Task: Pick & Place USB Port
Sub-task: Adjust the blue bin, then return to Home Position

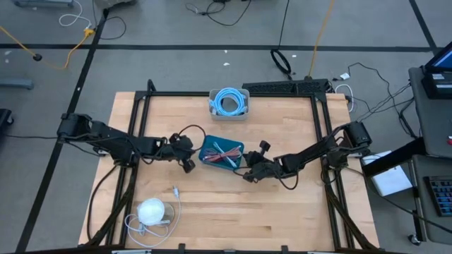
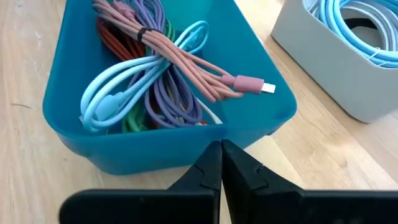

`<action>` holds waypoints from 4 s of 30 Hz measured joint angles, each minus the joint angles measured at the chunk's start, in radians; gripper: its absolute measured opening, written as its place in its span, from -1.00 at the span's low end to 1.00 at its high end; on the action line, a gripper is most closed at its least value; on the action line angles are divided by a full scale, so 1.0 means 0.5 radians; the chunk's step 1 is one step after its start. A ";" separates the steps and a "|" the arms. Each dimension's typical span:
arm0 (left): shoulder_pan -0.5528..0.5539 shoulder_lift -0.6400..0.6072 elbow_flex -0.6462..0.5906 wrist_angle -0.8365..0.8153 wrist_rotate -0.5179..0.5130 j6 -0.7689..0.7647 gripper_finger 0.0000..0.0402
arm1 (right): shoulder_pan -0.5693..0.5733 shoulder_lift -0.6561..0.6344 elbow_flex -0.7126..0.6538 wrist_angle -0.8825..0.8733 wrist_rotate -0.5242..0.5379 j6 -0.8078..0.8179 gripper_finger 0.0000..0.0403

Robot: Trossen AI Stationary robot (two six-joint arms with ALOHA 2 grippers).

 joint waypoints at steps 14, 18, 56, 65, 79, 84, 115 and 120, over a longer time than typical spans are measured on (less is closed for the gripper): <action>-0.022 0.060 0.000 0.201 0.272 0.099 -1.00 | -0.018 -0.036 -0.001 -0.106 0.111 -0.002 -1.00; -0.030 0.066 -0.001 0.277 0.341 0.126 -1.00 | -0.035 -0.041 -0.001 -0.092 0.111 -0.011 -1.00; -0.040 0.172 0.002 0.336 0.439 0.161 -1.00 | -0.136 -0.041 -0.002 -0.090 0.113 -0.127 -1.00; -0.040 0.162 0.002 0.164 0.333 0.146 -1.00 | -0.144 -0.114 -0.002 -0.166 0.208 -0.213 -1.00; -0.037 -0.758 0.002 0.021 -0.050 0.819 -1.00 | -0.212 -1.574 -0.475 -0.093 -0.323 -0.839 -1.00; -0.037 -1.281 0.002 -0.251 -0.043 0.971 -1.00 | -0.155 -2.208 -1.027 0.253 -0.379 -0.820 -1.00; -0.027 -2.439 -0.652 -0.553 0.009 0.488 -0.95 | 0.045 -2.551 -1.445 -0.025 -0.482 -0.431 -1.00; -0.027 -2.357 -0.652 -0.551 0.008 0.430 -0.90 | 0.045 -2.550 -1.447 -0.184 -0.482 -0.361 -1.00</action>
